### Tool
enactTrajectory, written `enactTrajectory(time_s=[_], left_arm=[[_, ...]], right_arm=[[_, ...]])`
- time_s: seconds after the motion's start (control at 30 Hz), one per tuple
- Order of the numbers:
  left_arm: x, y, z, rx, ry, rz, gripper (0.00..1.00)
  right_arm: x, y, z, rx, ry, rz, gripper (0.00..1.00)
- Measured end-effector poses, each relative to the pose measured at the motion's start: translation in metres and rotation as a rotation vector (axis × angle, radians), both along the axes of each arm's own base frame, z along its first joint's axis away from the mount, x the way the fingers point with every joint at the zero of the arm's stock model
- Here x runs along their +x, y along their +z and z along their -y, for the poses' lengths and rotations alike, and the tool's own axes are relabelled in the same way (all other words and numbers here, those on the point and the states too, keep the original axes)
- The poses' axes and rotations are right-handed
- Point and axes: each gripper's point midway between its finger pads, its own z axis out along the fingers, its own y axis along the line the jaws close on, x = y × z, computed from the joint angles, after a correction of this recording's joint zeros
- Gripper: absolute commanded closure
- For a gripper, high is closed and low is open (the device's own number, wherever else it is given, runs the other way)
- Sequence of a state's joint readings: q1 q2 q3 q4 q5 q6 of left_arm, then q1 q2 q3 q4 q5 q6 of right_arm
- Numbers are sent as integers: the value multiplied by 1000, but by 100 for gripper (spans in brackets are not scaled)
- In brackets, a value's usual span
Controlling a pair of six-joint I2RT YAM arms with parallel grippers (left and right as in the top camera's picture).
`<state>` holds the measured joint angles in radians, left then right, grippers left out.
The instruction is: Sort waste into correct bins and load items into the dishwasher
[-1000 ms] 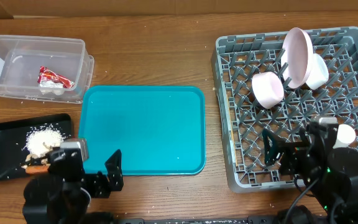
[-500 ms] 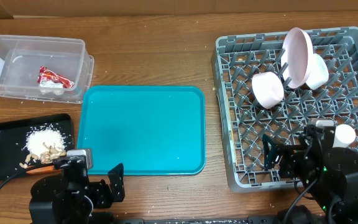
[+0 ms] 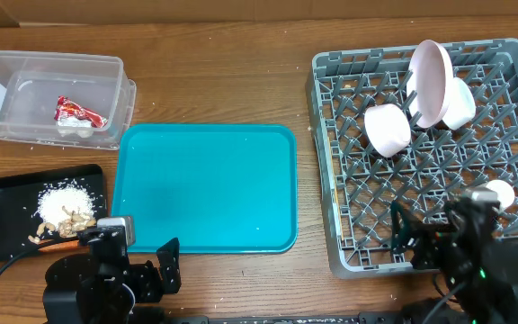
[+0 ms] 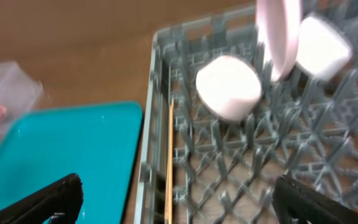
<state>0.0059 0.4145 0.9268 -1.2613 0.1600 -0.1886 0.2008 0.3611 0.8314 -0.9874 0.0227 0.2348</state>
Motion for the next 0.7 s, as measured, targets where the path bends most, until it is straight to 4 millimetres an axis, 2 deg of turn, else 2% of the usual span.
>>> enactTrajectory(time_s=[0.1,0.23,0.37,0.5,0.7], left_arm=[[0,0,0,0,0,-2,0],[0,-1,0,0,0,-3,0],[0,-1,0,0,0,-4,0],[0,-2,0,0,0,-5,0],[0,-2,0,0,1,-5,0]], right_arm=[[-1,2,9,18,-46,109,0],[6,-10,14,34,-80,221,0],[19,-18,15,42,-86,336,0],[35,-17,13,39,-83,444,0],[54,-29,11,19,-78,559,0]])
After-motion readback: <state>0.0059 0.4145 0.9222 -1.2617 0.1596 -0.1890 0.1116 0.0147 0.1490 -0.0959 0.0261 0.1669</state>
